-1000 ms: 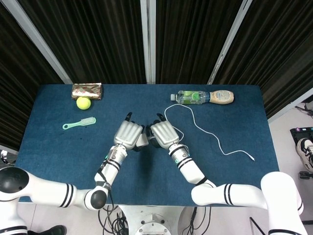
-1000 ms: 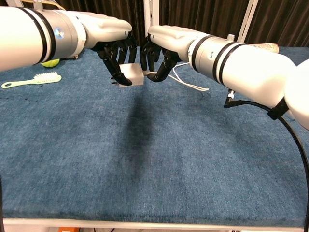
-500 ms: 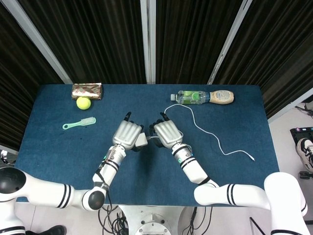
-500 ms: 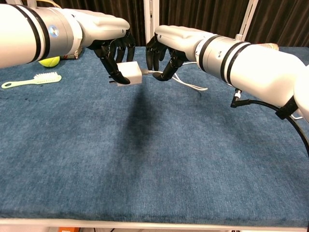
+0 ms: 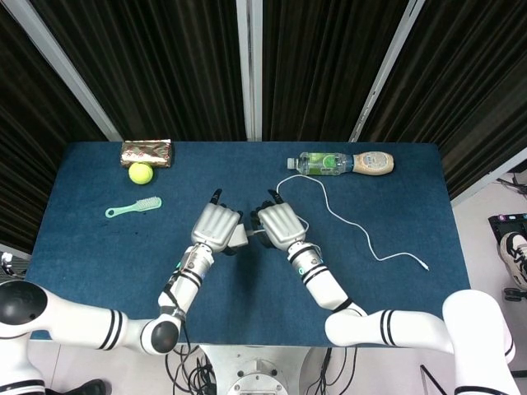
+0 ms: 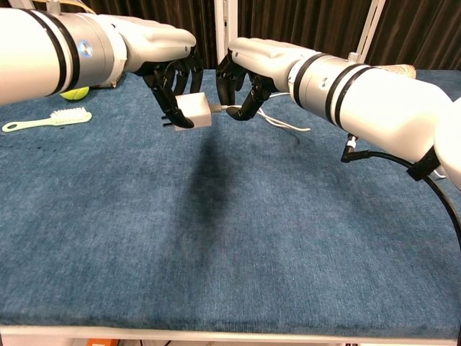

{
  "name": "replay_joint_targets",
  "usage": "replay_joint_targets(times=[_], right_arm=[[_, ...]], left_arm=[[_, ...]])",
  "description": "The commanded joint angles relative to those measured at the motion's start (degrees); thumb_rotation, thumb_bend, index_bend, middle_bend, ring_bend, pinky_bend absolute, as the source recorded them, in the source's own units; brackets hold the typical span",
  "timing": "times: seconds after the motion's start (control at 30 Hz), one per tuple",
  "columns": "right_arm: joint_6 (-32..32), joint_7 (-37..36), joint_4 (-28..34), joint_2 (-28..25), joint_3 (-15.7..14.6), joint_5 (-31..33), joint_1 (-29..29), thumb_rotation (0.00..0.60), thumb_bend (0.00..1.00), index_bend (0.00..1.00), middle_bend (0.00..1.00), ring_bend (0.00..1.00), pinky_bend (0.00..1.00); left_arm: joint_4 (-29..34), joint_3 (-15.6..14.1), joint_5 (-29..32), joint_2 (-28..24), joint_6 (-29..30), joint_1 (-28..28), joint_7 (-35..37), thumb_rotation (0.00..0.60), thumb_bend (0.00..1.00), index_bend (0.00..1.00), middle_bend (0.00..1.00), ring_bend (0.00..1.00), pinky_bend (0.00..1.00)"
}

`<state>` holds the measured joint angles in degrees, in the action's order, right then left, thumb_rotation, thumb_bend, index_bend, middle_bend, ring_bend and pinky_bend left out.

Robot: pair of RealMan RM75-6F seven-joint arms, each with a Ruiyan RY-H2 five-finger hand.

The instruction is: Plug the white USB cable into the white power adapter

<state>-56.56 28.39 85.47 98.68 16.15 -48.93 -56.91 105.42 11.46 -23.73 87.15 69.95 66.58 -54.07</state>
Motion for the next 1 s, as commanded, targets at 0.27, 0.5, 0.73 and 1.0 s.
replay_joint_targets(times=[0.27, 0.5, 0.73, 1.0], right_arm=[[-0.18, 0.43, -0.01, 0.54, -0.19, -0.11, -0.10, 0.600, 0.39, 0.64, 0.44, 0.27, 0.05], [-0.47, 0.45, 1.77, -1.87, -0.55, 0.45, 1.12, 0.600, 0.25, 0.19, 0.31, 0.15, 0.00], [-2.28, 0.25, 7.64, -9.23, -2.23, -0.10, 4.75, 0.600, 0.21, 0.00, 0.15, 0.04, 0.00], [-4.91, -5.26, 15.87, -22.23, -6.10, -4.87, 12.62, 0.600, 0.21, 0.00, 0.10, 0.01, 0.00]], left_arm=[[0.07, -0.07, -0.22, 0.06, 0.08, -0.10, 0.08, 0.492, 0.19, 0.50, 0.49, 0.37, 0.06], [-0.33, -1.51, -2.55, -0.78, -0.62, -1.37, 1.47, 0.495, 0.19, 0.50, 0.49, 0.37, 0.06], [-3.26, -4.94, -9.72, -2.18, -4.06, -4.60, 6.65, 0.527, 0.19, 0.50, 0.47, 0.36, 0.05], [-10.99, -7.40, -12.66, -1.74, -9.63, -7.71, 12.55, 0.600, 0.19, 0.43, 0.40, 0.28, 0.02]])
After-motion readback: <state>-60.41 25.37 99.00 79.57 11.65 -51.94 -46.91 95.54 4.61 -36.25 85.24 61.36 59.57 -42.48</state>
